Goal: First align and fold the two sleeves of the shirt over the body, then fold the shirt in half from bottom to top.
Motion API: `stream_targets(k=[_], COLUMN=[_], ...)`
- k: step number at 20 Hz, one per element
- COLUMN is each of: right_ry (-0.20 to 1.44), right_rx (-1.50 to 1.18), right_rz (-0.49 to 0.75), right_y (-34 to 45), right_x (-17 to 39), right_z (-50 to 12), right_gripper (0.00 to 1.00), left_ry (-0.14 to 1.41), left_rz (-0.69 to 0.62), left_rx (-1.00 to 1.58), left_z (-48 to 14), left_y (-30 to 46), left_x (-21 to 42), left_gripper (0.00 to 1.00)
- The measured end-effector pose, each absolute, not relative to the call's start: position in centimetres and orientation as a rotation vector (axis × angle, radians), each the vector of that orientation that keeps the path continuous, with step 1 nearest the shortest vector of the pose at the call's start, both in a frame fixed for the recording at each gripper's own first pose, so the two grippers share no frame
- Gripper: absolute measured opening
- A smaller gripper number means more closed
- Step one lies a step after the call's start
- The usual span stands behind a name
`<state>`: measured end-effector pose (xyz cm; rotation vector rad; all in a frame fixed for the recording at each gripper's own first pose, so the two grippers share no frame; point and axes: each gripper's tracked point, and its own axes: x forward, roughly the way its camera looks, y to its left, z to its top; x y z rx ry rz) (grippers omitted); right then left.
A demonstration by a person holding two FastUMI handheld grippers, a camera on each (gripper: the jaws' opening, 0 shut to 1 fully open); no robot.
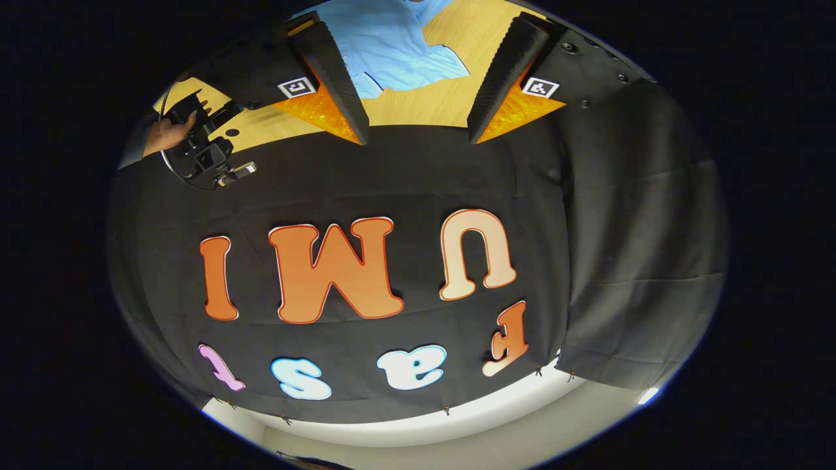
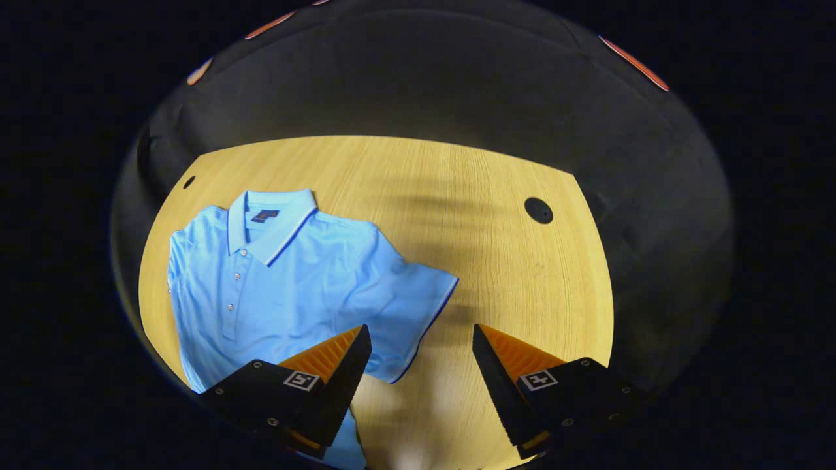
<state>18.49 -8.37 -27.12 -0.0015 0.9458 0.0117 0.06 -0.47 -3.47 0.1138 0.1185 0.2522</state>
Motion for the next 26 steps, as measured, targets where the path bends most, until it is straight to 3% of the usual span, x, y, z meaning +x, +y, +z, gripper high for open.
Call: stream_targets(k=[10, 16, 18, 19, 21, 26], right_ry=[1.083, 1.093, 1.074, 1.069, 1.058, 1.009], right_rx=[0.032, 0.146, 0.176, 0.191, 0.247, 0.358], right_rz=[0.017, -0.031, -0.053, -0.057, -0.033, 0.079], right_y=[-6.3, -6.0, -6.2, -6.3, -5.9, -3.3], right_x=[19.5, 20.1, 20.3, 20.3, 20.4, 19.6], right_z=[-32.4, -32.4, -32.3, -32.3, -32.1, -30.4], right_gripper=[0.77, 0.54, 0.37, 0.19, 0.09, 0.05], left_ry=[0.185, 0.187, 0.175, 0.17, 0.161, 0.146], left_rz=[0.245, 0.271, 0.281, 0.285, 0.284, 0.281], left_rx=[0.116, 0.101, 0.096, 0.093, 0.085, 0.083], left_z=[-4.9, -4.6, -4.2, -4.3, -4.0, -3.5], left_y=[-0.9, 0.2, 0.5, 0.5, 0.4, 0.0], left_x=[1.6, 0.7, 0.3, 0.1, -0.2, -1.0], left_gripper=[1.0, 1.0, 1.0, 1.0, 1.0, 1.0])
